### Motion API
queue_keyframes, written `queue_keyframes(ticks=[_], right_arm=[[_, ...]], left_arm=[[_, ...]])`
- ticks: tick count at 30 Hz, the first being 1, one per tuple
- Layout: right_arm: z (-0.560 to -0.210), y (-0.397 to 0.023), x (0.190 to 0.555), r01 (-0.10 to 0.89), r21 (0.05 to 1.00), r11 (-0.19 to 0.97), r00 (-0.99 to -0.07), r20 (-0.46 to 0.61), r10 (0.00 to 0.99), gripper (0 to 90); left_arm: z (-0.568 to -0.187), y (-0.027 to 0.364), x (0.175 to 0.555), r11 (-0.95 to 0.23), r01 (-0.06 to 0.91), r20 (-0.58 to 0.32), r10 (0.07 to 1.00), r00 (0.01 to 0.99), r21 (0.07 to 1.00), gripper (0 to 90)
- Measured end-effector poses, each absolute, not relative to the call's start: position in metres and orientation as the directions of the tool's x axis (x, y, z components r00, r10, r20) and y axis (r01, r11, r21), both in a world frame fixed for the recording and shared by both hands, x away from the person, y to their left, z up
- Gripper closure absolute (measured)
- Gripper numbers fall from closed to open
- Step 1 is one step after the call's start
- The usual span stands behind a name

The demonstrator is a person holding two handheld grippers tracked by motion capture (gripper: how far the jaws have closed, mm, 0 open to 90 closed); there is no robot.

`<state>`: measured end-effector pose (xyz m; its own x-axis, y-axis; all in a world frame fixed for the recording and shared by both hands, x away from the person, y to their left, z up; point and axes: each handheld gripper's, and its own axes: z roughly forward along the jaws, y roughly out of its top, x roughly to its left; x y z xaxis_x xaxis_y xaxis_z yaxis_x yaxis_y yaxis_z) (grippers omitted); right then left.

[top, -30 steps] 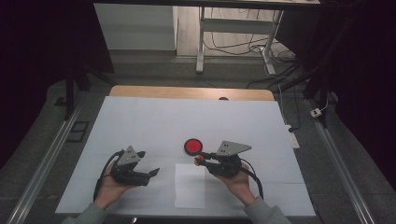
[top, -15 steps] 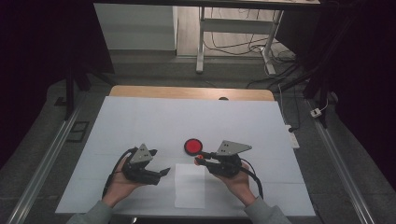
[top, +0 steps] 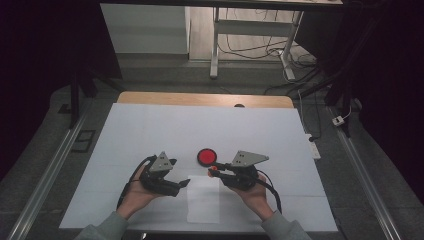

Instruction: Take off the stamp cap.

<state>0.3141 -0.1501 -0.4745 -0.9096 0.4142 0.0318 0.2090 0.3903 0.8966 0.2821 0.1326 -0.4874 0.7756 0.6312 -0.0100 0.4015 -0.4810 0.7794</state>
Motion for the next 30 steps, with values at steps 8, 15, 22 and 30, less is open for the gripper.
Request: queue_keyframes(ticks=[8, 15, 22, 30], right_arm=[[-0.475, -0.15, 0.314, 0.21, 0.897, 0.388, -0.909, 0.034, 0.415, 71.8], [-0.474, -0.151, 0.314, 0.207, 0.898, 0.387, -0.909, 0.031, 0.415, 71.8], [-0.474, -0.15, 0.314, 0.207, 0.898, 0.388, -0.911, 0.032, 0.412, 71.8], [-0.475, -0.148, 0.313, 0.206, 0.9, 0.384, -0.912, 0.034, 0.408, 71.8]], left_arm=[[-0.488, 0.124, 0.285, -0.491, 0.396, -0.01, 0.619, 0.786, 0.776, 17.4], [-0.488, 0.12, 0.287, -0.494, 0.394, -0.009, 0.614, 0.789, 0.775, 17.4], [-0.49, 0.114, 0.29, -0.505, 0.389, -0.007, 0.604, 0.797, 0.771, 18.6], [-0.491, 0.104, 0.291, -0.515, 0.378, -0.001, 0.591, 0.807, 0.769, 18.6]])
